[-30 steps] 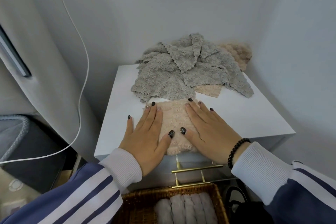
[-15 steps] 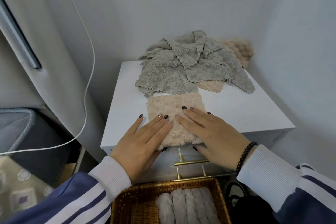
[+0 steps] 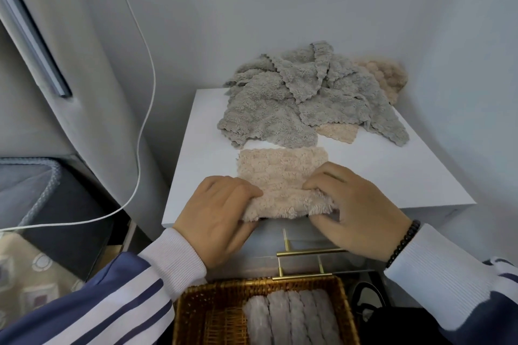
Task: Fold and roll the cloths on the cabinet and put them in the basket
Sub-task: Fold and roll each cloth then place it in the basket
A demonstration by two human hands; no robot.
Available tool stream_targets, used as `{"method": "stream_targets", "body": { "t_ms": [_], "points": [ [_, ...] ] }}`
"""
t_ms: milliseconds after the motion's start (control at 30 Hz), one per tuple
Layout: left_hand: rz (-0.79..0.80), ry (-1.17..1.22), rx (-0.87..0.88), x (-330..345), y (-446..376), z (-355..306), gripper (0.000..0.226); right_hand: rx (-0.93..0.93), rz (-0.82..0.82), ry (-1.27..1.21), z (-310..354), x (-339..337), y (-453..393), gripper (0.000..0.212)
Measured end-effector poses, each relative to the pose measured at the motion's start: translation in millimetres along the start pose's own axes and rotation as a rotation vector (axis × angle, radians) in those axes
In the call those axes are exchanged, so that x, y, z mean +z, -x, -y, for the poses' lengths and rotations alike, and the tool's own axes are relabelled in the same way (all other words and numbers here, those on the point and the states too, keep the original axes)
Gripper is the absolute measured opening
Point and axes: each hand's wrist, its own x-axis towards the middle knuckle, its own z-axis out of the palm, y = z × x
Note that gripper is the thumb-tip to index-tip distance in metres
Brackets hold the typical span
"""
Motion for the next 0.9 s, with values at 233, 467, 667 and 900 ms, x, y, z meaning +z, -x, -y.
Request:
{"method": "stream_targets", "body": {
  "t_ms": [233,467,667,900],
  "points": [
    [-0.087,0.331,-0.451,-3,-25,-5,0.017,0.346,-0.038,-0.248,-9,-9,-18,0.022],
    [-0.071,0.341,-0.725,7,-56,0,0.023,0.512,-0.165,-0.203,-12,2,-37,0.043],
    [0.073,0.127,-0.819,12,-70,2,0.027,0.56,-0.227,-0.058,-14,14,-46,0.045],
    [0.261,-0.073,-0.804,10,-81,2,0.041,0.506,-0.243,0.023,-14,24,-48,0.039]
  ]
}}
